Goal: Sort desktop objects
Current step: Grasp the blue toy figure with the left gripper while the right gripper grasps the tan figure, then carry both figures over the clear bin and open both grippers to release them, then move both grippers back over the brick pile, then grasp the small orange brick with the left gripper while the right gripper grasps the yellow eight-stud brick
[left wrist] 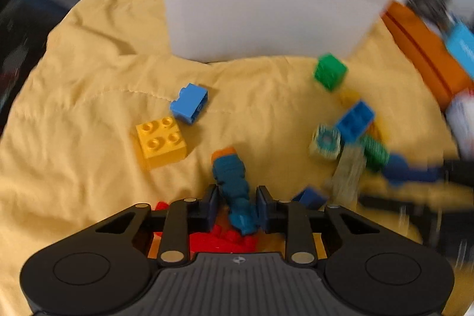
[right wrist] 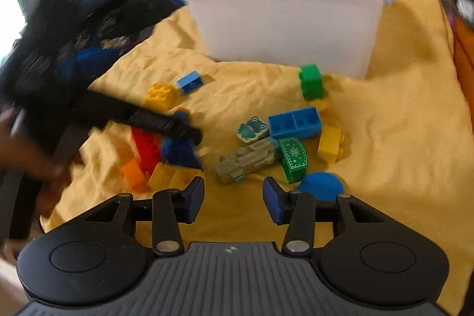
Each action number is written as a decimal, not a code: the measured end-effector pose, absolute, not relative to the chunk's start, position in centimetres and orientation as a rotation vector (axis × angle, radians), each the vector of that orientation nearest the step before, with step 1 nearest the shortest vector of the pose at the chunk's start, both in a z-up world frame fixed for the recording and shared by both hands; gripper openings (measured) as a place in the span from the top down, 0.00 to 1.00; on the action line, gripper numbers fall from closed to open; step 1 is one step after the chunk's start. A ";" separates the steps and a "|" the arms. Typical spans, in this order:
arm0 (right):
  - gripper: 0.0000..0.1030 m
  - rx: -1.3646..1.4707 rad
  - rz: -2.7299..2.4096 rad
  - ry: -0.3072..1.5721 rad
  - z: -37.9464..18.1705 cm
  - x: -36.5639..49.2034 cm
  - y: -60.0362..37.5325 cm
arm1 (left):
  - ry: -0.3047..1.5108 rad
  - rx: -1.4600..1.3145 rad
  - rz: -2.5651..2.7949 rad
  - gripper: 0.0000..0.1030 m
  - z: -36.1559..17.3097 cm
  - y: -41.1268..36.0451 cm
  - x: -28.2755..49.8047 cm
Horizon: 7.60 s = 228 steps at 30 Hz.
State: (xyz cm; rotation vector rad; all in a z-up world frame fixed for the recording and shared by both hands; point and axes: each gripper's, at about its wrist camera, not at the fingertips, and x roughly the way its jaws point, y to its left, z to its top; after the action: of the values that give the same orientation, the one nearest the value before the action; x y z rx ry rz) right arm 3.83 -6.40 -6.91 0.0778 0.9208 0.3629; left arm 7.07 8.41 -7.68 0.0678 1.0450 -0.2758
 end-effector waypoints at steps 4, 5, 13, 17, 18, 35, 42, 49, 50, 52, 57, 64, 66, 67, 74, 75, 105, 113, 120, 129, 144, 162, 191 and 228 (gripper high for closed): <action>0.52 0.175 0.299 0.966 -7.2 5.8 -6.7 | 1.042 0.102 -0.294 0.69 -7.5 9.2 6.7; 0.52 0.197 0.287 0.995 -7.5 6.5 -6.6 | 1.046 0.082 -0.298 0.69 -7.5 9.4 6.7; 0.78 -0.091 0.359 0.974 -8.4 7.2 -2.7 | 1.030 0.021 -0.296 0.64 -7.7 9.6 6.2; 0.79 -0.391 0.434 0.924 -8.0 4.5 -1.6 | 1.025 -0.030 -0.288 0.71 -7.7 10.2 6.1; 0.79 -0.430 0.437 0.918 -8.0 3.9 -1.8 | 1.029 -0.045 -0.295 0.71 -7.6 10.1 6.1; 0.76 -0.348 0.405 0.904 -8.7 3.4 -2.9 | 0.994 -0.049 -0.287 0.77 -6.7 9.8 5.0; 0.76 -0.323 0.416 0.809 -6.2 2.2 -3.3 | 0.899 -0.035 -0.318 0.78 -2.8 9.8 4.3; 0.76 -0.296 0.380 0.756 -4.5 1.9 -4.5 | 0.842 -0.040 -0.335 0.78 -0.6 9.2 3.4; 0.76 -0.278 0.378 0.768 -4.6 2.0 -4.8 | 0.837 -0.045 -0.341 0.78 -0.5 9.1 3.5; 0.76 -0.237 0.371 0.794 -4.9 2.1 -5.4 | 0.828 -0.064 -0.354 0.78 0.0 8.9 3.5; 0.76 -0.210 0.337 0.786 -4.4 2.3 -6.5 | 0.770 -0.074 -0.373 0.78 2.1 8.2 4.0; 0.76 -0.183 0.303 0.711 -2.0 3.8 -7.9 | 0.657 -0.080 -0.398 0.78 6.6 8.1 7.1; 0.76 -0.183 0.299 0.667 -0.6 4.6 -8.1 | 0.617 -0.073 -0.397 0.78 8.1 8.2 8.3; 0.76 -0.178 0.298 0.642 0.2 5.2 -8.2 | 0.596 -0.054 -0.395 0.78 8.7 8.1 8.9; 0.76 -0.158 0.276 0.471 5.9 9.8 -8.4 | 0.525 0.041 -0.374 0.78 11.5 7.4 14.2; 0.76 -0.161 0.269 0.454 6.4 10.6 -8.3 | 0.525 0.039 -0.372 0.78 11.6 7.3 14.8; 0.58 -0.082 0.208 0.566 3.1 16.5 -7.6 | 0.578 0.088 -0.202 0.49 5.4 6.1 12.7; 0.47 -0.123 0.275 0.570 2.0 9.4 -8.5 | 0.642 0.037 -0.218 0.40 1.9 7.3 4.3; 0.47 -0.039 0.257 0.736 -2.9 5.4 -10.1 | 0.731 0.001 -0.238 0.40 -2.9 8.3 -1.3; 0.46 -0.040 0.321 0.872 -6.6 1.6 -8.5 | 0.798 0.134 -0.381 0.39 -5.5 5.2 -3.9; 0.61 -0.459 0.678 0.647 -5.9 -2.8 -2.3 | 0.926 0.098 -0.311 0.35 -6.6 8.6 -4.9; 0.76 -0.475 0.676 0.821 -7.6 1.4 -0.6 | 0.922 0.065 -0.314 0.35 -6.7 9.3 -4.8; 0.56 0.019 0.547 0.938 -5.5 1.8 -9.3 | 0.956 -0.088 -0.235 0.36 -6.8 9.7 -2.3; 0.57 -0.081 0.549 0.888 -6.4 0.7 -7.4 | 0.925 0.058 -0.350 0.75 -8.4 6.6 -1.7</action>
State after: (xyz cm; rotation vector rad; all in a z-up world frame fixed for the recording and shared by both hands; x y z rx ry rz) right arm 0.72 -7.42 -6.44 -0.0815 0.8879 0.5486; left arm -1.72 6.64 -8.43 0.0583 0.9246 -0.3496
